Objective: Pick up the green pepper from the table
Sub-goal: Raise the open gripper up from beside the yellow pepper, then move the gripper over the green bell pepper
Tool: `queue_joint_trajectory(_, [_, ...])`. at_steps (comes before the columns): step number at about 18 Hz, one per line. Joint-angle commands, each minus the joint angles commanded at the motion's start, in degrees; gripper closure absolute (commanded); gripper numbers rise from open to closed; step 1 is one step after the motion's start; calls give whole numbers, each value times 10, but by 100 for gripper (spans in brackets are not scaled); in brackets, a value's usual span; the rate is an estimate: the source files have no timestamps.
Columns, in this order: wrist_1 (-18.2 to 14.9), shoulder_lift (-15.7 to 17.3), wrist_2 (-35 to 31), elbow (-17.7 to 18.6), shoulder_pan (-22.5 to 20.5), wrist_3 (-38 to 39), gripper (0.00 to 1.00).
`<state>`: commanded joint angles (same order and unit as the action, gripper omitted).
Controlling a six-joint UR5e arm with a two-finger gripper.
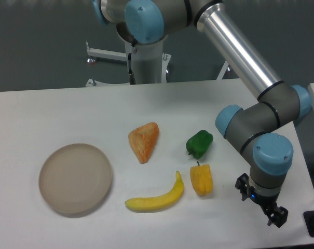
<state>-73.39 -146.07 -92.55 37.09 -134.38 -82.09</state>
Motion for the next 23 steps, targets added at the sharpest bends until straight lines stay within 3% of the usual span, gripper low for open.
queue_joint_trajectory(8, [-3, 7, -1, 4, 2, 11, 0])
queue_joint_trajectory(10, [-6, 21, -2, 20, 6, 20, 0])
queue_joint_trajectory(14, [-18, 86, 35, 103, 5, 67, 0])
queue_joint_trajectory(18, [-68, 160, 54, 188, -1, 94, 0])
queue_joint_trajectory(23, [-85, 199, 51, 258, 0, 126, 0])
